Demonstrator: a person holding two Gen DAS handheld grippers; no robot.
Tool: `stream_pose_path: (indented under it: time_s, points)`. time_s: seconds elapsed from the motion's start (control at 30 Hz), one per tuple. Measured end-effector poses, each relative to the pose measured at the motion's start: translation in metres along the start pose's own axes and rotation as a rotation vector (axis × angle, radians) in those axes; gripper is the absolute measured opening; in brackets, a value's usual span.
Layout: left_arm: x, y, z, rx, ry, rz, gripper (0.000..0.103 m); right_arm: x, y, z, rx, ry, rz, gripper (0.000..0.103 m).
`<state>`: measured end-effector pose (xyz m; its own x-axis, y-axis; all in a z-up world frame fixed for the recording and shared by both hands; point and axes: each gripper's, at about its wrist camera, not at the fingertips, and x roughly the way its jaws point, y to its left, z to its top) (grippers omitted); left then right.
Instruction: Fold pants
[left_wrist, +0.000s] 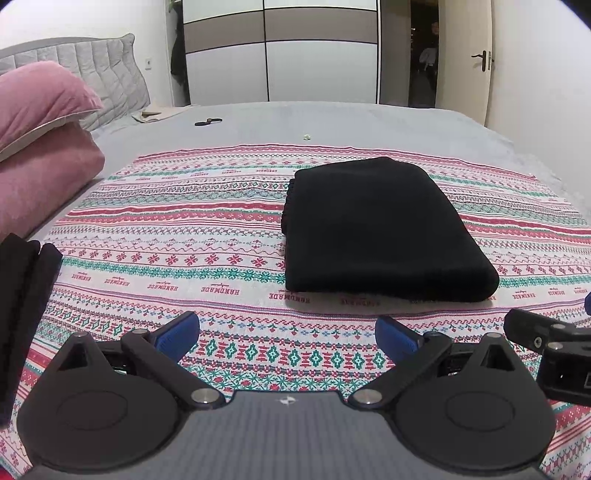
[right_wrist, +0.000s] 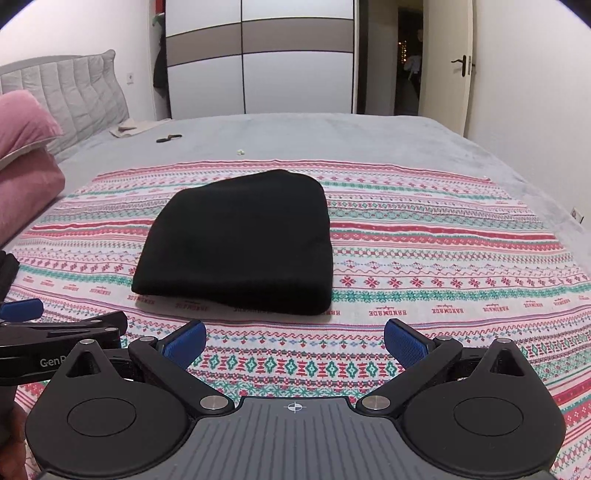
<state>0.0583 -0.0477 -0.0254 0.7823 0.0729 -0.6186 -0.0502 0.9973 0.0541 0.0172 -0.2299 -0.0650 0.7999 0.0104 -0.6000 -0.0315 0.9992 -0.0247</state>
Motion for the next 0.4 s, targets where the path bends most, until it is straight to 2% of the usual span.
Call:
stream_pose_path:
  time_s: [0.4]
  points:
    - [0.0019, -0.0031, 0.0000, 0.005, 0.002, -0.001, 0.103, 0.0020, -0.0017, 0.0000, 0.013, 0.006, 0.010, 0.103]
